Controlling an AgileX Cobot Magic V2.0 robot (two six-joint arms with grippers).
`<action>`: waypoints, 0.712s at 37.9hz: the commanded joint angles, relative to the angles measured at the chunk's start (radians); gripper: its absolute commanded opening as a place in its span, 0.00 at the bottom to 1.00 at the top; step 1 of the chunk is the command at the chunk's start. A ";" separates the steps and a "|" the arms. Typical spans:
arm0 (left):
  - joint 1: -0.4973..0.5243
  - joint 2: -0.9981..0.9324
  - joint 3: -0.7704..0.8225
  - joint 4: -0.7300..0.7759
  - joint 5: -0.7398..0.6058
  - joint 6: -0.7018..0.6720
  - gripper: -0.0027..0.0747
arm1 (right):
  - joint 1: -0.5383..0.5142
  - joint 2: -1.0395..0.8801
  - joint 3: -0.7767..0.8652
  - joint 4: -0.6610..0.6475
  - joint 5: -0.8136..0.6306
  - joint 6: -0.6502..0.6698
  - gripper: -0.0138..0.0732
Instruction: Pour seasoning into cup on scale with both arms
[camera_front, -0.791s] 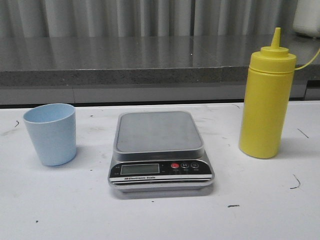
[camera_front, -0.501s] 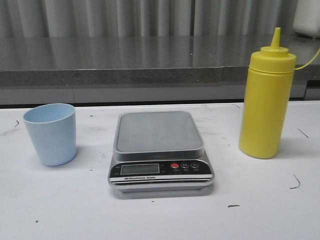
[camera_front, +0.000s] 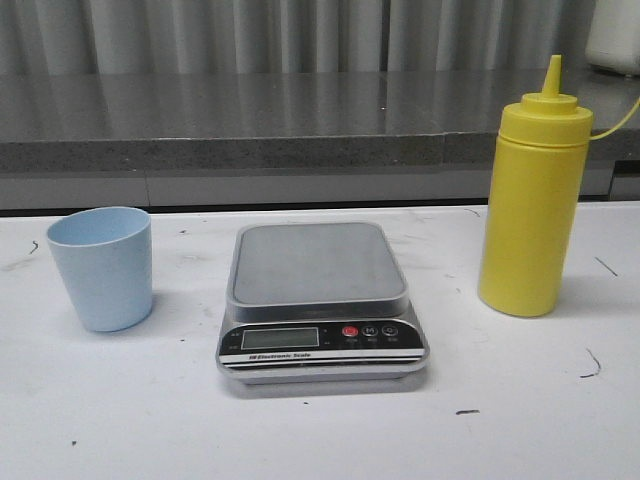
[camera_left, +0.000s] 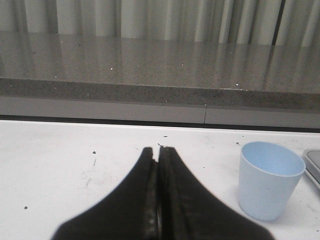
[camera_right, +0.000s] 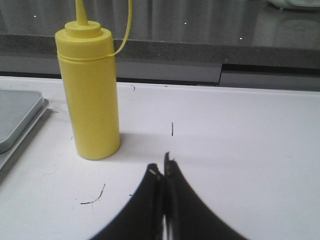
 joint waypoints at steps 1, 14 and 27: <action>0.001 -0.016 0.023 -0.009 -0.083 -0.015 0.01 | -0.006 -0.011 -0.006 -0.012 -0.085 -0.002 0.09; 0.001 -0.016 0.023 -0.009 -0.095 -0.015 0.01 | -0.006 -0.011 -0.006 -0.012 -0.085 -0.002 0.09; 0.001 -0.016 0.011 -0.009 -0.289 -0.015 0.01 | -0.006 -0.011 -0.007 -0.012 -0.189 -0.002 0.09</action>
